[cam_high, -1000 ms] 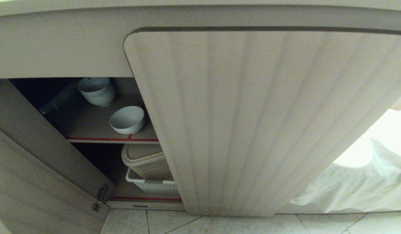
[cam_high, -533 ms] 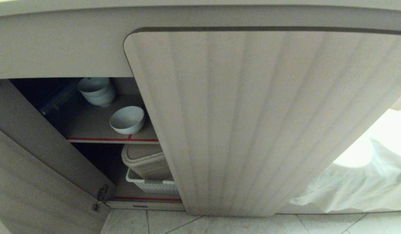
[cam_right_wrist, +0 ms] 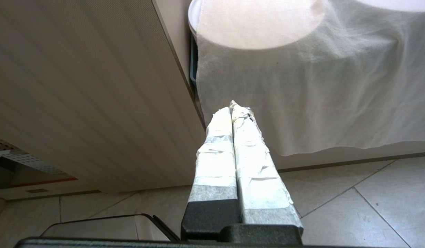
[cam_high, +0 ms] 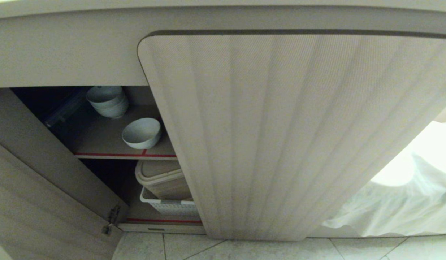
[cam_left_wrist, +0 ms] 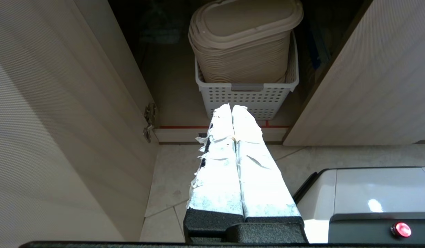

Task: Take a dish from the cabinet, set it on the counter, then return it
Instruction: Take the bowl from the cabinet

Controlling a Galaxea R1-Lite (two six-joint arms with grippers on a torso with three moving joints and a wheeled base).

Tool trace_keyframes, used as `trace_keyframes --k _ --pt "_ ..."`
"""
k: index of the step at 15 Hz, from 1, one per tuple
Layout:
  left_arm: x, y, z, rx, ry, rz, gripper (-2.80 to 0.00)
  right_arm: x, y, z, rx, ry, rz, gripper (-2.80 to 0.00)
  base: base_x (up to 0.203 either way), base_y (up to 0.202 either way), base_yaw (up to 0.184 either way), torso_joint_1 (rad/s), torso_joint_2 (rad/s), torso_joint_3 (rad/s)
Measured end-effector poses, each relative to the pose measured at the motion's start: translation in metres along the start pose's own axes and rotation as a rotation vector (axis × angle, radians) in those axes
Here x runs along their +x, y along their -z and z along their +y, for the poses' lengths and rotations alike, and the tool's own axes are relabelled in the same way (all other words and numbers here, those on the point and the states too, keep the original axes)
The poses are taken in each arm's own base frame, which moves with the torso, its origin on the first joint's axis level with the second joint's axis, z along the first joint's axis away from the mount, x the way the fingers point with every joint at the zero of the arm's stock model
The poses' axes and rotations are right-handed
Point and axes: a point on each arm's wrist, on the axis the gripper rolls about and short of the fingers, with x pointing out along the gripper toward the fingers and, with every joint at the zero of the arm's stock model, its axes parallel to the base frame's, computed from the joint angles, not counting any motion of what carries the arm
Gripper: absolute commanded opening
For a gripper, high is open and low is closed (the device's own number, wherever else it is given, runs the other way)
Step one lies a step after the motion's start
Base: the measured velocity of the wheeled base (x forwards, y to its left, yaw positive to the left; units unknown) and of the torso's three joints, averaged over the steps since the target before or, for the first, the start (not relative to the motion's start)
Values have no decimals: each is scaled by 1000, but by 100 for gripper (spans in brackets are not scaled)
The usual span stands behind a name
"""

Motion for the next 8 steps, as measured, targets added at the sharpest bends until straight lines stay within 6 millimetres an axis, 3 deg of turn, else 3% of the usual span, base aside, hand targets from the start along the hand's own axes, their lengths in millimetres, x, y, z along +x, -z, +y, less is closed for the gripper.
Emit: trace_keyframes --k 4,8 --pt "2 -8 0 16 16 43 -280 0 0 0 0 -1 0 -280 0 0 0 0 0 0" --pt "12 -41 0 12 68 129 -280 0 0 0 0 0 0 -280 0 0 0 0 0 0"
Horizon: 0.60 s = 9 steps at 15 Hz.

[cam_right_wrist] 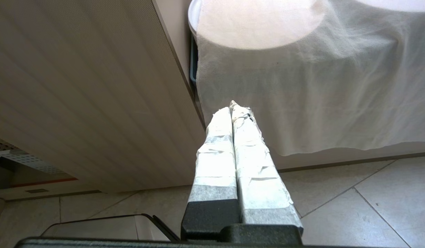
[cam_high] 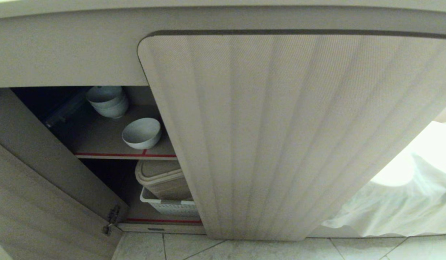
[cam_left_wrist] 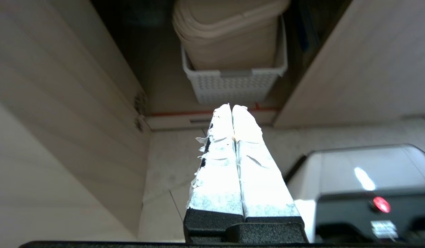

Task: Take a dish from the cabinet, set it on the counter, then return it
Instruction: Take the bowl from the cabinet

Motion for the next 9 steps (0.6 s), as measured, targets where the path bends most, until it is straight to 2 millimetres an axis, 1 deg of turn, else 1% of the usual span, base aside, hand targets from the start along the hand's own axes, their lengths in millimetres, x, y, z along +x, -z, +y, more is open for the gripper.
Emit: trace_keyframes --k 4,9 --pt "21 -29 2 -14 43 143 -280 0 0 0 0 0 0 -280 0 0 0 0 0 0" --pt "61 -52 5 -55 105 339 -280 0 0 0 0 0 0 -280 0 0 0 0 0 0"
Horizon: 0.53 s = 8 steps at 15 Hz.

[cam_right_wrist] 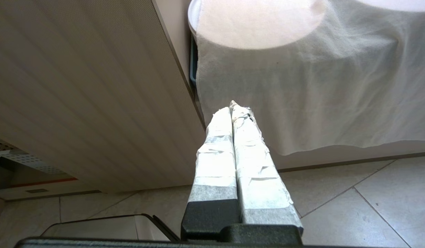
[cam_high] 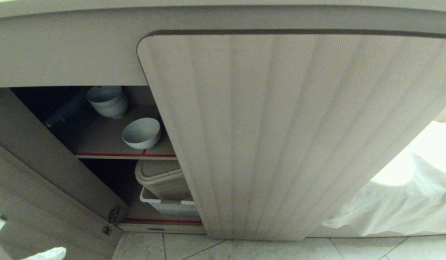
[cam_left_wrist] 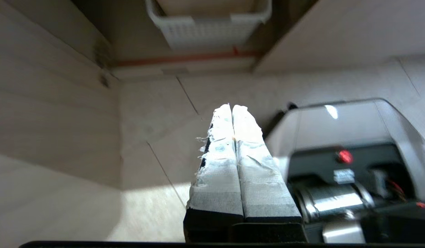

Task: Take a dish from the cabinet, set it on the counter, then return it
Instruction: Take the bowl from the cabinet

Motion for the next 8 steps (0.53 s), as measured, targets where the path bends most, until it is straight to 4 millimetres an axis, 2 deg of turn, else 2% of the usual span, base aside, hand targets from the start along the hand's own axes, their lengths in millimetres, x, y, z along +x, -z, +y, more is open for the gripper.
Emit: trace_keyframes --k 4,8 --pt "24 -27 4 -99 34 12 -280 0 0 0 0 0 0 -280 0 0 0 0 0 0" --pt "42 -40 8 -232 32 29 -280 0 0 0 -1 0 1 -280 0 0 0 0 0 0"
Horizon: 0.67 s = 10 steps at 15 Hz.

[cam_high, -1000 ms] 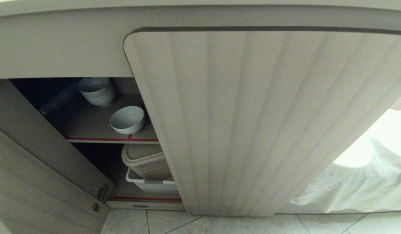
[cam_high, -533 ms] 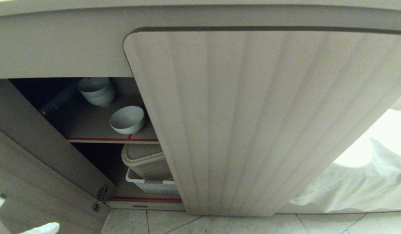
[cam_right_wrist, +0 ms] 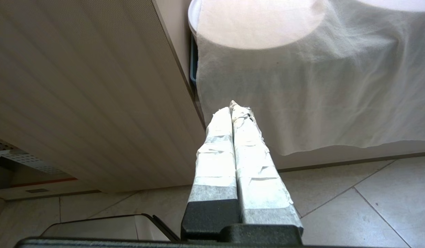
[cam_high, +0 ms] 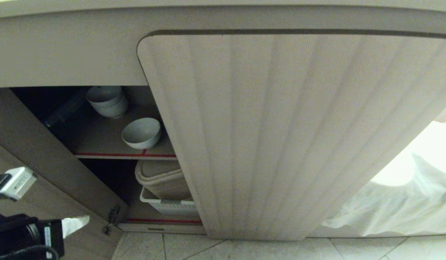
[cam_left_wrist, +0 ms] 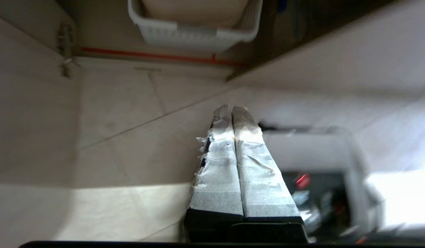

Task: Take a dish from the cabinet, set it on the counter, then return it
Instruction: Take the bowl from the cabinet

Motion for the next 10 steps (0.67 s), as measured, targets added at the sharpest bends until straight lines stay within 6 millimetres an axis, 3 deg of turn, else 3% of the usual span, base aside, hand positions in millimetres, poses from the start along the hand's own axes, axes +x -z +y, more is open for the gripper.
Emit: trace_keyframes --k 10 --pt "43 -45 1 -390 -74 -3 -280 0 0 0 0 0 -1 -280 0 0 0 0 0 0"
